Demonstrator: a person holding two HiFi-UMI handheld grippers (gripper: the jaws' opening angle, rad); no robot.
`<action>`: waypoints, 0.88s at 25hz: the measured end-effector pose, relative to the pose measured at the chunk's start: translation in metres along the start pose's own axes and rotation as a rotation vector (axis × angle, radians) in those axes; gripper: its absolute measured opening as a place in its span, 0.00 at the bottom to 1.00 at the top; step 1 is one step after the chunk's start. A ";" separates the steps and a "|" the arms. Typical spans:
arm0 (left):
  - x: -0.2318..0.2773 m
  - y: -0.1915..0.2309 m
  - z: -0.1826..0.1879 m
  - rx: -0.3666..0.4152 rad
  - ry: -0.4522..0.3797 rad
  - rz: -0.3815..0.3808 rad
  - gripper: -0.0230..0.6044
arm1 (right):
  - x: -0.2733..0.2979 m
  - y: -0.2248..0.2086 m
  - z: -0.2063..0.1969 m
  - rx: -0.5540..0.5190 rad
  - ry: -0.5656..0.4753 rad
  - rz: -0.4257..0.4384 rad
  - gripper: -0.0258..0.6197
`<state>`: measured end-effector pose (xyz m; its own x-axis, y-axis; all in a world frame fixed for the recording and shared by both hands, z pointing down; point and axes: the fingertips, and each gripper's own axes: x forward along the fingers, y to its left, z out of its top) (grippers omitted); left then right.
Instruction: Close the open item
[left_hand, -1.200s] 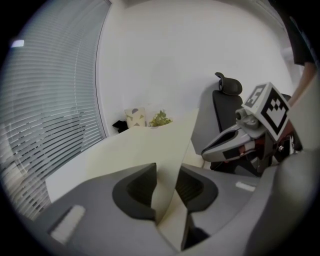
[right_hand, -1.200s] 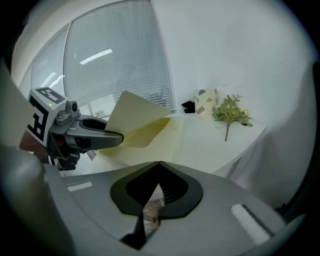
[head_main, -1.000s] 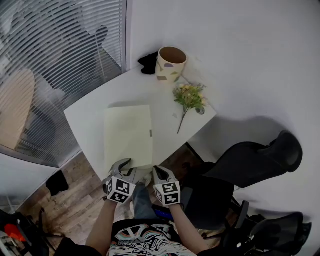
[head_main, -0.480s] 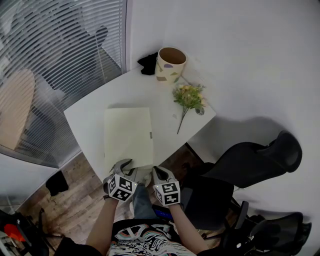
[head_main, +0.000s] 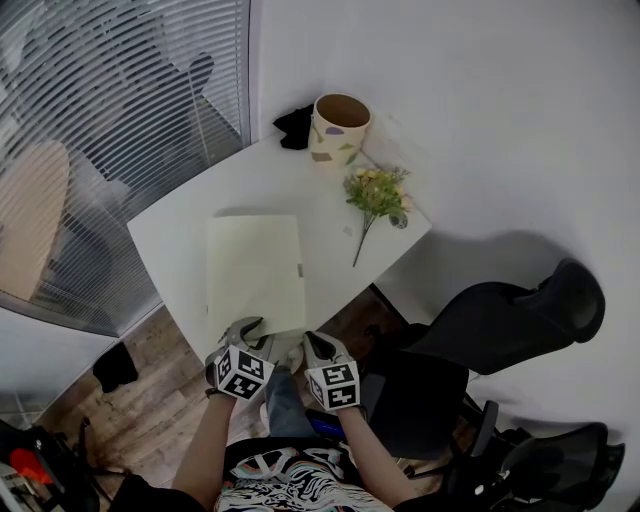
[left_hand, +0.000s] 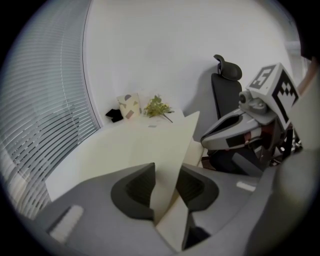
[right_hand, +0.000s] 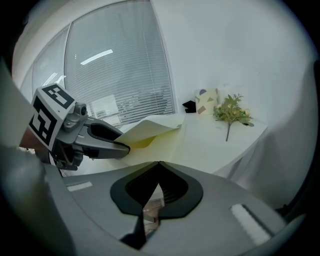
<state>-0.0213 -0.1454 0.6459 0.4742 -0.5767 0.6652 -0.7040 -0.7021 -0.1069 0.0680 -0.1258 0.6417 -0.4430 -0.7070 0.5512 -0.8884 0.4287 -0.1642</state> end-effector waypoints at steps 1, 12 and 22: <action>0.000 0.001 0.000 -0.003 0.001 -0.003 0.31 | 0.000 0.001 0.000 -0.002 0.001 0.002 0.04; -0.002 0.000 0.000 0.001 -0.001 0.001 0.31 | -0.001 0.002 0.002 -0.018 0.008 0.010 0.04; -0.001 0.000 0.001 -0.002 0.000 -0.005 0.31 | -0.001 0.002 0.002 -0.025 0.007 0.013 0.04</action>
<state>-0.0215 -0.1454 0.6446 0.4777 -0.5734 0.6656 -0.7030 -0.7038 -0.1019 0.0668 -0.1254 0.6389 -0.4534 -0.6974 0.5550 -0.8793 0.4517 -0.1508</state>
